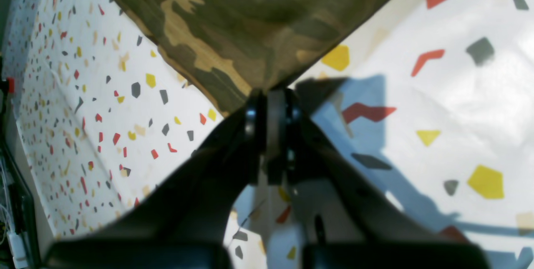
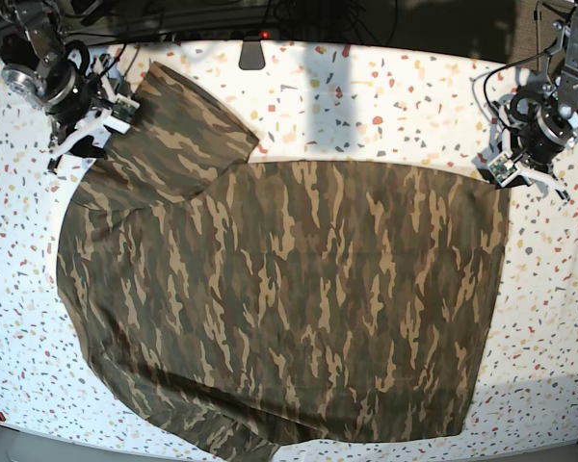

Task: Fold the T-shirt properly
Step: 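Grasp the shirt's shoulder edges with both grippers and lift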

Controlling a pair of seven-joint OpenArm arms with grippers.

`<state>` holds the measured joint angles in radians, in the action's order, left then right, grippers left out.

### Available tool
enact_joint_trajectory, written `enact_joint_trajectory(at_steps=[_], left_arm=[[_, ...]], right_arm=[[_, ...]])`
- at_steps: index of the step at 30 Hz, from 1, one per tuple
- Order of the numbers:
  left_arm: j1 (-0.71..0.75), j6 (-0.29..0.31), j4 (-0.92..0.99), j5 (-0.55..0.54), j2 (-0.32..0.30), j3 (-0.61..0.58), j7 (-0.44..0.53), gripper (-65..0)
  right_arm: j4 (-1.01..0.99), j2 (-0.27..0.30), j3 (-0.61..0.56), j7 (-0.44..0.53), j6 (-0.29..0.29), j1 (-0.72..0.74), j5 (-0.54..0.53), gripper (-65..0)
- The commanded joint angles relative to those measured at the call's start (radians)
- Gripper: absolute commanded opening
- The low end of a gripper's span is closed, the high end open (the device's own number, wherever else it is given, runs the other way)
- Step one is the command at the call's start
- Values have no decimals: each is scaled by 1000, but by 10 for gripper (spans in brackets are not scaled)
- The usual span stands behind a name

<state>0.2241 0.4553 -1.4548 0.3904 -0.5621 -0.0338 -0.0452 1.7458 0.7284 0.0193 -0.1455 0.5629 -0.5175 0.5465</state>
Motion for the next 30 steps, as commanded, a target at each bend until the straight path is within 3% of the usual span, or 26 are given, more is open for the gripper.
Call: enact_joint_trajectory(at_steps=[1, 4, 10, 23, 30], left_arm=[[-8, -7, -11, -6, -15, 8, 7, -650], [-9, -8, -11, -6, -15, 8, 8, -650], [-9, -26, -11, -6, -15, 8, 8, -650], [-9, -26, -11, -6, -15, 8, 8, -650], [-9, -26, -11, -6, -15, 8, -1, -650]], right_arm=[[6, 20, 5, -9, 5, 12, 2, -338], [3, 28, 5, -16, 60, 24, 8, -338], [3, 45, 5, -11, 96, 24, 6, -338], [-8, 45, -5, 18, 95, 50, 0, -338], [-135, 44, -148, -4, 83, 184, 0, -338]])
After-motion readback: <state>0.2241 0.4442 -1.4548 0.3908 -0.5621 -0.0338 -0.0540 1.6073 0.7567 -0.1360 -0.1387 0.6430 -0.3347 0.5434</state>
